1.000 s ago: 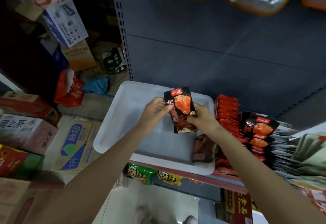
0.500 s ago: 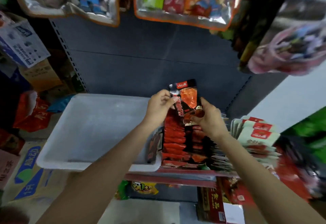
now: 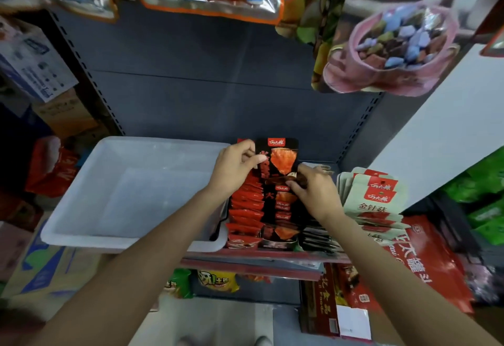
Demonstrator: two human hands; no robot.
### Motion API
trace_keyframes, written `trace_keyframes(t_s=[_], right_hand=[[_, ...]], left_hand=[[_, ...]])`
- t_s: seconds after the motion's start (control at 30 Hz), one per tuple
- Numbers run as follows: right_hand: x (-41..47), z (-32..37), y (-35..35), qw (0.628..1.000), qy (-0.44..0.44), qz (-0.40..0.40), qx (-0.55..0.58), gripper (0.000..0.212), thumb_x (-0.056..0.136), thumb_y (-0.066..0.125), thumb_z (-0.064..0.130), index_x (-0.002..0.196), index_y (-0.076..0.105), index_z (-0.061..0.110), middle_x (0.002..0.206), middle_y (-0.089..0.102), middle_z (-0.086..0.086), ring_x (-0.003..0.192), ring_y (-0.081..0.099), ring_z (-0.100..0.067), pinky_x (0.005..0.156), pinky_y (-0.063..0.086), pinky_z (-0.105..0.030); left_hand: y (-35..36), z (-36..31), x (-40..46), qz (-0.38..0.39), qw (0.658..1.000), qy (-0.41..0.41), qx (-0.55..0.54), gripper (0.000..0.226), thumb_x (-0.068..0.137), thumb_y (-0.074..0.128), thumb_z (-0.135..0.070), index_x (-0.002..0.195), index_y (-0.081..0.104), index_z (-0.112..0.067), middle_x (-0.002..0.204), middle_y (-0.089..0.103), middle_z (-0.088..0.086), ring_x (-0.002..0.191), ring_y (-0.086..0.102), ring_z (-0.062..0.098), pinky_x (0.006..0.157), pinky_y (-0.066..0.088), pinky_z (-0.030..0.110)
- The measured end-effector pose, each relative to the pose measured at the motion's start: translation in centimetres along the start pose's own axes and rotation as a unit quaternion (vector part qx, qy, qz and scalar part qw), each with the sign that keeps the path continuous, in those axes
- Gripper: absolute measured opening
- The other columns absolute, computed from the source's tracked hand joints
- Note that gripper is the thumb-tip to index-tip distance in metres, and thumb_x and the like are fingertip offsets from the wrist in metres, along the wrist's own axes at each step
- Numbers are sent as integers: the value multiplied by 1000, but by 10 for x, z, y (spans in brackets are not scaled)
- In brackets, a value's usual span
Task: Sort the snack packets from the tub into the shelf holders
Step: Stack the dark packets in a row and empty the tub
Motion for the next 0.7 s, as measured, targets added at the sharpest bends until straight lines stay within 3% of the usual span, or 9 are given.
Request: trace_keyframes(t_s=[0.17,0.23,0.33,0.4,0.5,0.63,0.7], right_hand=[[7,-4,-18,976,76,-29,202,19,81,72,20,94,61,15,81,68,-1,76,64,-15,69,50,-21],[8,-4,-18,979,80,-23,188,16,81,72,19,88,60,12,76,67,-4,70,62,-16,61,44,-15],[6,-9,-9,989,93,4,114,23,82,71,22,84,54,7,72,60,-5,67,55,-17,56,39,-25],[3,-9,-8,988,102,-10,115,27,82,72,22,100,55,11,83,60,2,75,56,-14,64,42,-25],[3,-2,-15,983,75,-69,156,45,83,70,23,122,49,17,101,59,0,88,56,-14,76,45,-26],[8,11,-21,992,35,-72,100,24,86,65,14,106,52,13,95,57,-3,84,56,-19,71,40,-28],[10,16,-24,994,19,-70,81,17,86,65,10,98,52,12,89,56,-2,79,55,-20,69,42,-30]], left_hand=[[12,-9,7,34,999,-11,34,25,84,68,-21,72,52,-7,69,66,0,67,65,12,77,52,33],[17,-7,8,52,997,-19,50,27,85,67,-21,71,51,-6,68,67,1,68,66,13,78,53,35],[24,-3,9,76,994,-26,79,31,85,67,-20,65,46,-11,67,67,0,71,67,15,80,53,40],[27,-2,7,76,993,-25,90,35,85,68,-21,62,43,-16,68,66,-1,73,67,16,79,53,42],[29,-3,7,81,992,-16,95,30,84,69,-23,64,49,-12,70,67,0,72,66,15,77,54,42],[26,-3,4,76,992,6,102,19,82,71,-22,73,59,-10,73,63,-3,73,62,13,77,54,38],[20,-9,0,56,995,30,82,11,84,69,-19,92,64,-13,79,61,-6,78,62,9,78,52,25]])
Point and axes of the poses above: each hand's wrist, its own x-axis towards the middle knuckle, its own y-axis out of the palm, z = x × y, the point moved 7 cm from there along x, towards the middle knuckle
